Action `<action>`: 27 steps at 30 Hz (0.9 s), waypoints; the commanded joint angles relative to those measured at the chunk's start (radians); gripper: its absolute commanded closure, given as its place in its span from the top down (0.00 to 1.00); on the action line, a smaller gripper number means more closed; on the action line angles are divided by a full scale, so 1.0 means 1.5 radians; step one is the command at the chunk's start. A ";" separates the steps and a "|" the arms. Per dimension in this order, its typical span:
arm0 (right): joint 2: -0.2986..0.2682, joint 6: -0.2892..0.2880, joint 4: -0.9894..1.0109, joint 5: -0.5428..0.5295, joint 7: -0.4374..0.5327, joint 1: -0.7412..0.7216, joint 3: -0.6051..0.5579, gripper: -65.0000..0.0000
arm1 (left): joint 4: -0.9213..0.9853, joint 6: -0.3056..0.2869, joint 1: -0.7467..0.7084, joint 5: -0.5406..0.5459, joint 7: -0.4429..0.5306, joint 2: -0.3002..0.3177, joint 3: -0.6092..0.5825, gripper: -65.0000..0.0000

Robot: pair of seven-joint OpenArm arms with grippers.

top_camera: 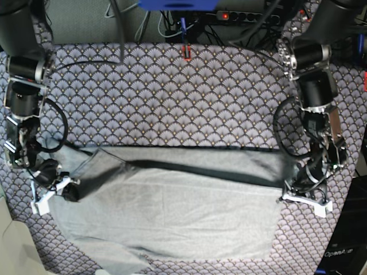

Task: Fold the T-shirt properly
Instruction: 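Lift the collar edge and fold it over the shirt body with both grippers, then open the right gripper and move it to the sleeve beside it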

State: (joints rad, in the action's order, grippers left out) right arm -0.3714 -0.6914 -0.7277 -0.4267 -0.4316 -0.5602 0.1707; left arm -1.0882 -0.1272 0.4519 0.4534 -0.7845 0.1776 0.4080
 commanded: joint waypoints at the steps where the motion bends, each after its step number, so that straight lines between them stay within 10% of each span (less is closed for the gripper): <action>1: -0.011 -0.004 -0.010 -0.013 0.020 -0.027 -0.004 0.00 | -0.012 -0.005 0.023 0.006 0.017 0.007 0.000 0.00; 19: -0.019 -0.004 -0.009 -0.013 0.037 -0.029 -0.011 0.00 | -0.011 -0.002 0.016 0.006 0.065 0.007 -0.052 0.00; 27: -0.021 -0.004 -0.009 -0.013 0.034 -0.024 -0.040 0.36 | -0.011 -0.007 0.006 0.006 0.063 0.012 -0.055 0.11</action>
State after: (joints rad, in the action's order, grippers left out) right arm -0.3851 -0.6914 -0.7261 -0.4267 -0.4061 -0.5671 0.1070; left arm -1.0878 -0.1272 0.4278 0.4522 -0.7074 0.1856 0.3260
